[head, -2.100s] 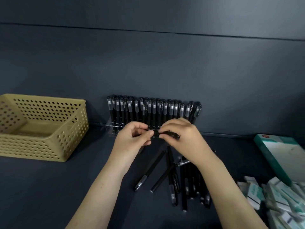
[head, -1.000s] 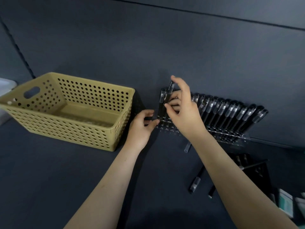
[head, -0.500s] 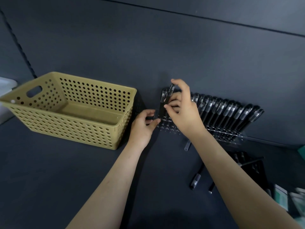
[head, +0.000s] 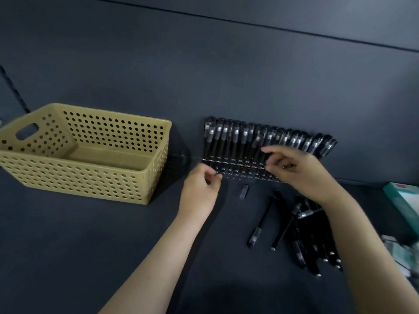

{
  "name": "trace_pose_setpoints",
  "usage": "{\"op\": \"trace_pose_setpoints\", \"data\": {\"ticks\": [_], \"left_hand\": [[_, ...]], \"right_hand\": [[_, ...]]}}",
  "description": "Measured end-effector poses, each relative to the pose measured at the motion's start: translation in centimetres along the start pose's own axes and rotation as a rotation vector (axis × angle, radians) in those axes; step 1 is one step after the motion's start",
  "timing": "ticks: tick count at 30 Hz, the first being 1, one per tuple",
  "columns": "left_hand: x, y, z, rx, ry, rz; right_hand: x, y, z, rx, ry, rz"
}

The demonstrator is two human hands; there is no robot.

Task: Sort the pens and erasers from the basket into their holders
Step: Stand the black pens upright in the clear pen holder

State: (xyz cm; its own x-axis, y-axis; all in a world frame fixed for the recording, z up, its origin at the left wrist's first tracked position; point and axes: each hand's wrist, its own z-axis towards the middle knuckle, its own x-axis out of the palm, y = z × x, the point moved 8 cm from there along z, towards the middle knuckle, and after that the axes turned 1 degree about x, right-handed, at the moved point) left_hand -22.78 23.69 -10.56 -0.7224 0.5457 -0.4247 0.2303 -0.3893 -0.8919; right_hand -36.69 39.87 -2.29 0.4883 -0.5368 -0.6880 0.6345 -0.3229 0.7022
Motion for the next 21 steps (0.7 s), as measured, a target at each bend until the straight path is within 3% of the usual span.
{"op": "trace_pose_setpoints", "data": {"ticks": [5, 10, 14, 21], "left_hand": [[5.5, -2.1, -1.9, 0.146, 0.261, 0.207], [6.8, -2.7, -1.7, 0.165, 0.220, 0.392], [7.0, -3.3, -1.9, 0.149, 0.170, 0.347], [6.8, -3.2, -2.8, 0.028, 0.155, 0.323]], "right_hand": [[-2.7, -5.5, -4.4, 0.175, 0.025, -0.057], [-1.3, -8.1, -6.1, 0.232, 0.079, -0.098], [-1.0, -9.0, -6.1, 0.197, 0.090, -0.187], [0.2, -8.2, -6.4, 0.112, 0.268, -0.188]]}}
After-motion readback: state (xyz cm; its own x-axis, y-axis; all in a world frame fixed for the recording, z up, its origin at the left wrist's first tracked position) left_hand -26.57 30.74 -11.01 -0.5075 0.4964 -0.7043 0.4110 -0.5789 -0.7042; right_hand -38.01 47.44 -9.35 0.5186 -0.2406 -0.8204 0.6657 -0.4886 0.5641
